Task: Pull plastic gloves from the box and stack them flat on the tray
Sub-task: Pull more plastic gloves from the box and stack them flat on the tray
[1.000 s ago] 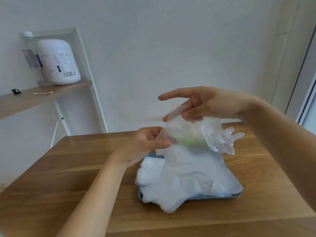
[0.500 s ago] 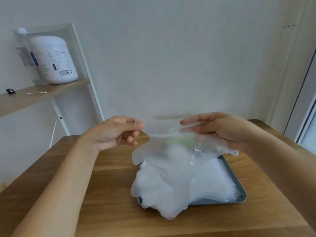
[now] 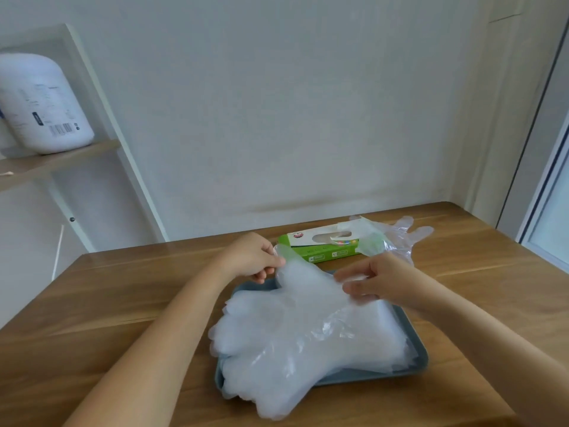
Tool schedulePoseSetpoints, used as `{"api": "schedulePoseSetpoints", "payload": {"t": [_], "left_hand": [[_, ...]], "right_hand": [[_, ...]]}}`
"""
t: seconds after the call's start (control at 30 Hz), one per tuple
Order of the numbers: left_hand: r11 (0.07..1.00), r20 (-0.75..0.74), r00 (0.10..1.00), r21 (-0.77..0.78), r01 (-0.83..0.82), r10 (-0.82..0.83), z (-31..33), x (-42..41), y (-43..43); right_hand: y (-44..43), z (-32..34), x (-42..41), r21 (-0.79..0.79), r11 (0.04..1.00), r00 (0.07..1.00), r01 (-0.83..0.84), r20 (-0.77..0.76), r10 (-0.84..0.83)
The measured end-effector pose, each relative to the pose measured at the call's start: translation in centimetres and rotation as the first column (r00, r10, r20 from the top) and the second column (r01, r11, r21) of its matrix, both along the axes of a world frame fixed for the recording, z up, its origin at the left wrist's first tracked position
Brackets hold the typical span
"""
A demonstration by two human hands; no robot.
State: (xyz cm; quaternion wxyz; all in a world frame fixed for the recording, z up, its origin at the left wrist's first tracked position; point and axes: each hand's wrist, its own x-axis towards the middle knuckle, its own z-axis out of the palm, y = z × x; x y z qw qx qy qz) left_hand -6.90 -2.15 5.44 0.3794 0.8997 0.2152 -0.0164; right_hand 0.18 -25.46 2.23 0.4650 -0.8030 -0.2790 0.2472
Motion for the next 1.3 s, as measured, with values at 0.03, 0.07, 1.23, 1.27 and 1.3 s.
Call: {"api": "schedulePoseSetpoints", "payload": {"t": [0.03,0.07,1.23,1.27,1.3], "left_hand": [[0.997,0.034,0.999,0.078,-0.025,0.022,-0.2,0.3,-0.3],[0.982,0.089,0.995,0.182,-0.057,0.041,-0.4,0.5,-0.7],[0.587,0.519,0.806,0.759,-0.281,-0.286,-0.6,-12.7,-3.7],[0.558,0.479,0.819,0.792,-0.248,-0.315,-1.1,-12.6,-3.9],[0.534,0.434,0.836,0.818,-0.212,-0.334,-1.7,-12.5,-4.2]], "right_hand": [[-0.1,-0.3,0.2,-0.024,1.0,1.0,-0.006,0.018,0.007],[-0.2,-0.6,0.4,-0.039,0.999,1.0,-0.005,0.029,0.006],[3.2,3.9,-2.9,0.457,0.887,0.945,-0.068,-0.256,0.205],[2.7,3.2,-2.7,0.419,0.906,0.958,-0.064,-0.229,0.174],[2.1,2.6,-2.4,0.384,0.922,0.966,-0.053,-0.216,0.145]]}}
